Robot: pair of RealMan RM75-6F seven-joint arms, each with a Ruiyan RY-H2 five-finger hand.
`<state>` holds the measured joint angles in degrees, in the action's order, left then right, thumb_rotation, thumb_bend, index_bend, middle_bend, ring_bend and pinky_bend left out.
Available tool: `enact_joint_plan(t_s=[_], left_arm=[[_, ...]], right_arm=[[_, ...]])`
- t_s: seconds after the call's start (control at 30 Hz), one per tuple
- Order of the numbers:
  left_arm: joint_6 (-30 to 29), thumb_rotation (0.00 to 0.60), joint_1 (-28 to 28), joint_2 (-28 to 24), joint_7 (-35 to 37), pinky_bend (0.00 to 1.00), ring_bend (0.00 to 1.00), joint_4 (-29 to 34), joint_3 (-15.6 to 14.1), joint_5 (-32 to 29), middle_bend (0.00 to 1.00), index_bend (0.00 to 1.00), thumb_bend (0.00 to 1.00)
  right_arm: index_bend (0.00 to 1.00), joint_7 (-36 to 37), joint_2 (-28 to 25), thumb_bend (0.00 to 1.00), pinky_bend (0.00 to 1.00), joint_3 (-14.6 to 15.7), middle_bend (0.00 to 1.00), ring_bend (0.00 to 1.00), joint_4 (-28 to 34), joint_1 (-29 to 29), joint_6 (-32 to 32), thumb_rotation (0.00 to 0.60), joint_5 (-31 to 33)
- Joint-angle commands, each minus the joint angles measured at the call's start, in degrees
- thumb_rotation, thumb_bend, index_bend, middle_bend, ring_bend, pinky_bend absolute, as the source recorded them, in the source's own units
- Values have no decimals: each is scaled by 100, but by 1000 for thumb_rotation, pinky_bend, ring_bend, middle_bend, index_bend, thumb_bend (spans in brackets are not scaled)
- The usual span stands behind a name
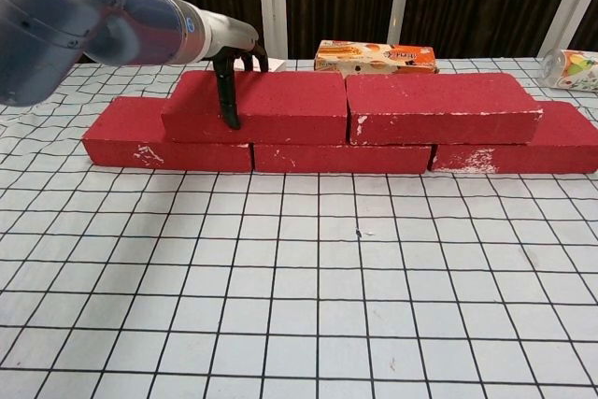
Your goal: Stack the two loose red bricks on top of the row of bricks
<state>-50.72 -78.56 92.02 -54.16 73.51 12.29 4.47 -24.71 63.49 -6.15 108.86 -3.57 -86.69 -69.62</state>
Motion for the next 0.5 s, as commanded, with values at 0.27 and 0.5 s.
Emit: enact_joint_plan(t_s=[0.27, 0.5], left_arm=[[-40, 600, -11, 56, -62, 137, 66, -31, 37, -53, 123, 150, 0], [-75, 600, -14, 83, -123, 133, 63, -40, 72, -119, 106, 130, 0]], right_arm=[[0, -6, -3, 154, 0, -6, 0, 0, 5, 0, 0, 600, 18], [0, -18, 2, 153, 0, 4, 0, 0, 5, 2, -2, 600, 12]])
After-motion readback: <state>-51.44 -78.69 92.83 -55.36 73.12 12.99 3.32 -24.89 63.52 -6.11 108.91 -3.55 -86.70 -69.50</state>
